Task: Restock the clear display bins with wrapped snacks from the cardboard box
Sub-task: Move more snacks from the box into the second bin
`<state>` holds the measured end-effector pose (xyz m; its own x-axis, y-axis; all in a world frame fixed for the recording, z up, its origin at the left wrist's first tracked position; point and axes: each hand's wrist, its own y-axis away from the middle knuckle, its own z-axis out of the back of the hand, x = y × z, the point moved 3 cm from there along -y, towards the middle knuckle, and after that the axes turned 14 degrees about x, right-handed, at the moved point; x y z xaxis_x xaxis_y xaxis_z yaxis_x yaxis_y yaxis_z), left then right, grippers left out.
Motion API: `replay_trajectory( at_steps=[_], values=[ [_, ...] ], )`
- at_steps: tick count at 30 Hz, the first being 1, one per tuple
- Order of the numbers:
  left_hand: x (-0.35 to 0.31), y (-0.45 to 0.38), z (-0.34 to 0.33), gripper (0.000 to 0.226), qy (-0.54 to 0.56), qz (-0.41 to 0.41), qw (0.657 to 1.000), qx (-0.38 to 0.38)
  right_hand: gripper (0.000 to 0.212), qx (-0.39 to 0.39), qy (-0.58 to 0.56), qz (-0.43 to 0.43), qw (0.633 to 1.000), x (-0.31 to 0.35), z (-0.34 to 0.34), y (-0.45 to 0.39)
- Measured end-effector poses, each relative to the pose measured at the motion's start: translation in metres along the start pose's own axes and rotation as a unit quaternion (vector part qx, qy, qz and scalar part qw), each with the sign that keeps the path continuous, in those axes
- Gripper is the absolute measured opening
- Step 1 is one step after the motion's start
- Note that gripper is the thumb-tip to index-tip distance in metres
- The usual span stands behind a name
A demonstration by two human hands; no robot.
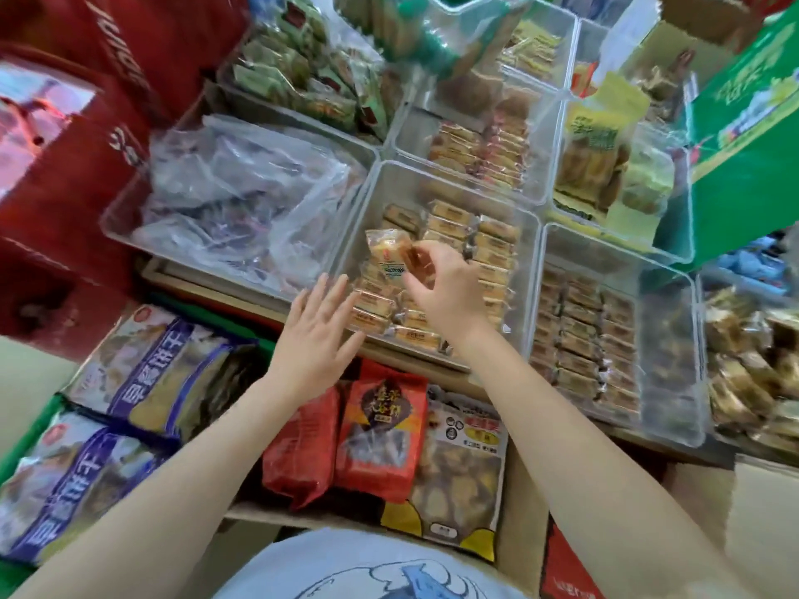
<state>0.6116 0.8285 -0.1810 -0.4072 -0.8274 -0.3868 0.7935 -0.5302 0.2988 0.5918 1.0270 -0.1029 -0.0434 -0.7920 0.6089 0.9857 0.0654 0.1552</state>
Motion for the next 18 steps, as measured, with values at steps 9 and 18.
replay_trajectory(
  at_steps=[9,18],
  values=[
    [0.004,-0.005,-0.014,0.075,-0.025,0.007,1.000,-0.008,0.025,0.160,0.260,0.022,0.952,-0.002,-0.058,-0.042],
    [0.004,-0.006,-0.015,0.078,-0.040,0.006,0.999,0.000,0.041,0.124,0.158,0.025,0.979,-0.023,-0.072,-0.041]
  ],
)
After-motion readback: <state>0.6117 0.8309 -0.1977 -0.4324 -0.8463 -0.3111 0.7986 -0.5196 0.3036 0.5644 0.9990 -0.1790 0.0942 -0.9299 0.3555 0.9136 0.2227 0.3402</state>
